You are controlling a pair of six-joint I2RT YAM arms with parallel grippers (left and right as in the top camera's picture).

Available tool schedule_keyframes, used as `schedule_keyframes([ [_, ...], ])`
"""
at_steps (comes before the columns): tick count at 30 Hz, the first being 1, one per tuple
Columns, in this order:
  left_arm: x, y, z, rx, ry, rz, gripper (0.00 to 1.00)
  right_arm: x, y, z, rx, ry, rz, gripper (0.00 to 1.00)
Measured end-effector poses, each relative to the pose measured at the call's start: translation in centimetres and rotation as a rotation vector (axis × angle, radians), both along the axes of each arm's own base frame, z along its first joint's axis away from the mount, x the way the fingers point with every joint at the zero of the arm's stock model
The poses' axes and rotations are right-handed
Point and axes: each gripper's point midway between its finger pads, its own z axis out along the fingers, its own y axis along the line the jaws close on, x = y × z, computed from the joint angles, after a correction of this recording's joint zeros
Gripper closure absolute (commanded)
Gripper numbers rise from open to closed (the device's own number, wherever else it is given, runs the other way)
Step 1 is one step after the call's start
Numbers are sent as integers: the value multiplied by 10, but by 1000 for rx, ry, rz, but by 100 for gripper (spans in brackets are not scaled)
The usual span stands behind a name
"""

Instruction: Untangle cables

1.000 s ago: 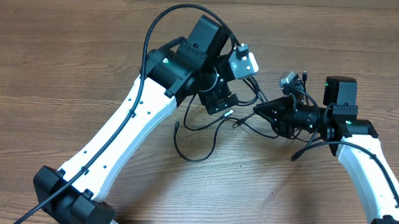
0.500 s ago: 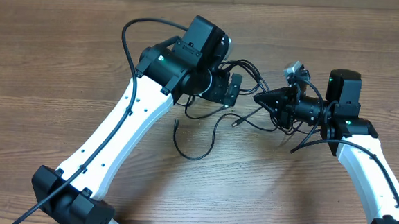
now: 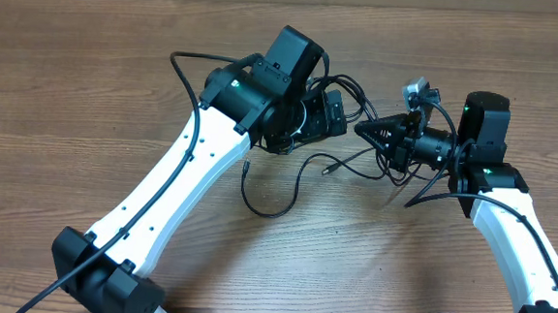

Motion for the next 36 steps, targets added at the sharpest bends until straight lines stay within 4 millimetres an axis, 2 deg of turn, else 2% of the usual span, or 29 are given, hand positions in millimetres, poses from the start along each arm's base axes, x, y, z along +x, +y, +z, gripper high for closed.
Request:
schedule_keyframes([
  [2, 3, 2, -5, 5, 26, 53, 0, 0, 0, 0, 4, 7, 0, 96],
  [6, 10, 10, -9, 17, 67, 208, 0, -1, 1, 1, 13, 14, 4, 96],
  [15, 18, 15, -11, -1, 93, 365, 0, -10, 8, 17, 69, -40, 89, 96],
  [17, 20, 15, -12, -4, 94, 383, 9, -12, 9, 18, 77, -41, 100, 96],
  [24, 26, 12, -9, -30, 82, 405, 62, -18, 12, 26, 107, -68, 151, 96],
  [26, 26, 12, -9, -35, 82, 408, 67, -20, 12, 27, 113, -67, 161, 96],
  [28, 27, 11, -10, -36, 84, 407, 78, -21, 13, 28, 118, -67, 168, 96],
  [29, 27, 10, -11, -35, 87, 407, 93, -21, 13, 28, 120, -67, 171, 96],
  [30, 27, 10, -12, -34, 89, 407, 96, -22, 13, 28, 120, -67, 172, 96],
  [34, 29, 9, -18, -23, 95, 400, 96, -24, 14, 29, 127, -60, 182, 96],
  [36, 37, 5, -15, -24, 26, 328, 96, -24, 14, 29, 128, -61, 183, 96],
])
